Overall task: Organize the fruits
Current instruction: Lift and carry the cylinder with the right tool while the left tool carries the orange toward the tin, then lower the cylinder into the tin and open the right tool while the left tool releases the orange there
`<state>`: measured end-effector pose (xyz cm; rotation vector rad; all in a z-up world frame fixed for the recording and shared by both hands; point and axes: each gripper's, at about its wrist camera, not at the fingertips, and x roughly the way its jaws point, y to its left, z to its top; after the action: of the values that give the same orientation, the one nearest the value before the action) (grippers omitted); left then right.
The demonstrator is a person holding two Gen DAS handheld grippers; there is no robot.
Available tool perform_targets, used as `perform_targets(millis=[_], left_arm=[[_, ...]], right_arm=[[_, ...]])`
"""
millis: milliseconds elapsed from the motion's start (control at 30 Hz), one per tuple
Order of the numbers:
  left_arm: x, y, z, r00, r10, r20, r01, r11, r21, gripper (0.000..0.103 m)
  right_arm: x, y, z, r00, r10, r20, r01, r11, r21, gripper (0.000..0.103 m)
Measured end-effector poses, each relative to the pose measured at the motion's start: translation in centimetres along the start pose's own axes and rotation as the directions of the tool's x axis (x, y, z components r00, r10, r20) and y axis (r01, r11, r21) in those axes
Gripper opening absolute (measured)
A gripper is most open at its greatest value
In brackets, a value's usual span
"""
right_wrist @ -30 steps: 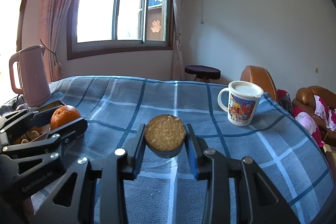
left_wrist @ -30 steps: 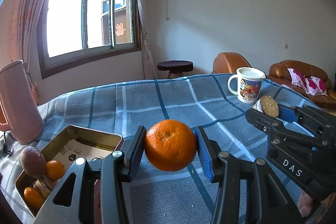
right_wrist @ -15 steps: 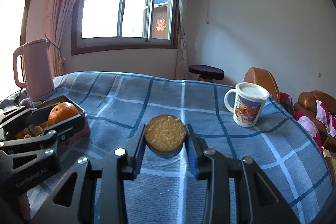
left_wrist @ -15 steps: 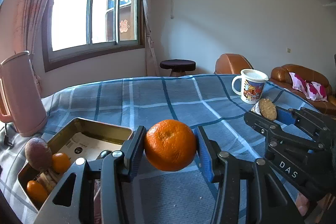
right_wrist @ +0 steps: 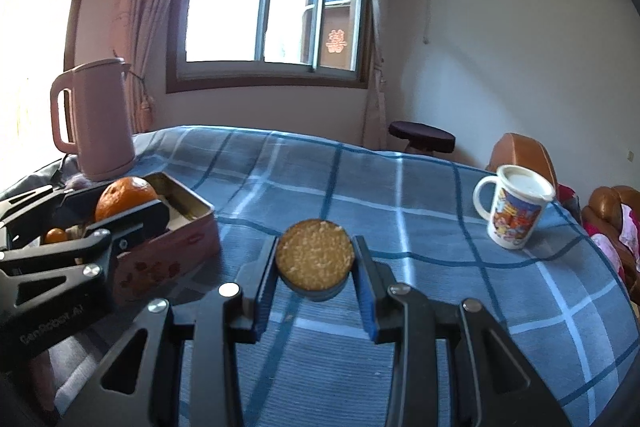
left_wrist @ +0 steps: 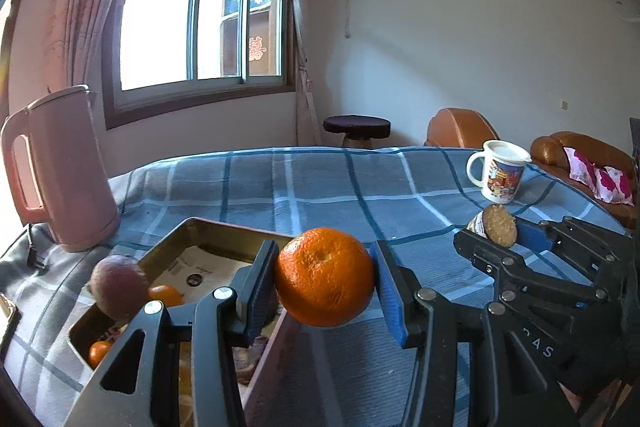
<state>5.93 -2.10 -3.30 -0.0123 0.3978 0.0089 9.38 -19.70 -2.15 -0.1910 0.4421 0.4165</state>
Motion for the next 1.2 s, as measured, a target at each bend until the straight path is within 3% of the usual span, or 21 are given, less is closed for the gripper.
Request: perform_targets(millis=[1200], left_arm=[[-2.9, 8.5, -0.7, 0.99, 0.139, -0.012, -0.14, 0.988, -0.066, 0.049]], right_arm=[[1.4, 9.9, 3.1, 0.985, 0.171, -0.003, -0.17, 0.977, -0.131, 0.038]])
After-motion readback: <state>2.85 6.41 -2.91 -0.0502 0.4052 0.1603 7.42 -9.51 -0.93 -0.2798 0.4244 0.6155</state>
